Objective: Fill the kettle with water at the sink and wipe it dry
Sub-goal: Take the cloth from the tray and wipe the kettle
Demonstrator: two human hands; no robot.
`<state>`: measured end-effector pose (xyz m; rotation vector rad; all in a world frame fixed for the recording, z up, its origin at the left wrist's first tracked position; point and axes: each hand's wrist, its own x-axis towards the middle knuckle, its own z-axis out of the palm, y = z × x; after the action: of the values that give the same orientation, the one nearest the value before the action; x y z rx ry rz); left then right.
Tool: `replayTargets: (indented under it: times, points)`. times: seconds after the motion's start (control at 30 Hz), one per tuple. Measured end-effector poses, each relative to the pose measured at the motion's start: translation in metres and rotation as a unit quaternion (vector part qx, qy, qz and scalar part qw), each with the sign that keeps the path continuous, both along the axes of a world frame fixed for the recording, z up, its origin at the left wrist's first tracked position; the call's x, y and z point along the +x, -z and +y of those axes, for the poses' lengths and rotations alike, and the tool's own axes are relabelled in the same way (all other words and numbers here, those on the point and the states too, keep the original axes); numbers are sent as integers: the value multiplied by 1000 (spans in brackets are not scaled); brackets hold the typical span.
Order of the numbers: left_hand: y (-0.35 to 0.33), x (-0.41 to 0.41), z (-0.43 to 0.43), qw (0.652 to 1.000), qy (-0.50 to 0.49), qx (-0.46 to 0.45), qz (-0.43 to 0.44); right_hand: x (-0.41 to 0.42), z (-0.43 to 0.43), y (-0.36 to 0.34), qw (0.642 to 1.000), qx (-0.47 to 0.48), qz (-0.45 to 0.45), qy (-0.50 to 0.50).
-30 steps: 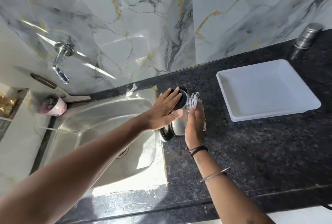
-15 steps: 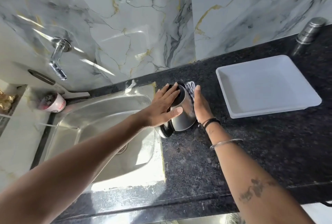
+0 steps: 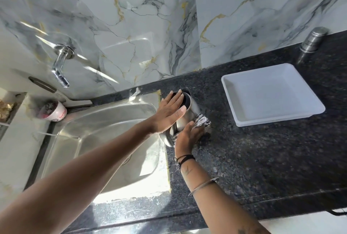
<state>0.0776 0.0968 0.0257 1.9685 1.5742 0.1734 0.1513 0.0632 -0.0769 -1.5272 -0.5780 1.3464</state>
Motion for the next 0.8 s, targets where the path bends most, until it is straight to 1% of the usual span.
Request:
replayTargets:
  times: [0.1,0.17,0.23,0.3,0.37,0.43,0.47,0.5,0.53,0.57,0.6,0.63,0.67,0.73,0.8]
  points:
    - [0,6,-3,998,-54,-11,-40,0,-2,-8,998,-4,42,41]
    - [0,12,-7,992,-102,-20,-75,5,7,-16,997,-12,52,54]
    - [0,21,-11,986,-139,-33,-90,14,22,-18,998,-38,20,51]
    - [-1,28,-15,986,-149,-47,-65,29,38,-19,995,-88,-15,35]
    - [-3,24,-14,993,-102,-52,2,49,49,-17,993,-114,-40,9]
    - [-6,5,-9,995,10,-33,97,70,55,-16,993,-100,-68,-9]
    - [-9,-6,-5,987,71,-15,146,82,57,-16,994,-85,-64,-10]
    - [-11,-16,0,972,127,6,196,94,59,-17,996,-71,-48,-8]
    - [-13,-24,5,954,175,25,242,105,60,-19,998,-62,-8,-3]
    - [-14,-29,13,936,214,42,276,116,61,-22,996,-53,65,3]
    - [-14,-32,20,923,243,56,293,127,62,-25,987,-45,152,5]
    - [-14,-32,27,914,267,69,298,136,61,-27,973,-42,227,5]
    - [-13,-31,33,907,285,80,298,144,61,-29,959,-42,280,1]
    - [-11,-26,41,902,297,101,296,158,57,-33,944,-47,327,-18]
    - [-8,-16,45,905,271,121,304,167,54,-37,939,-41,340,-33]
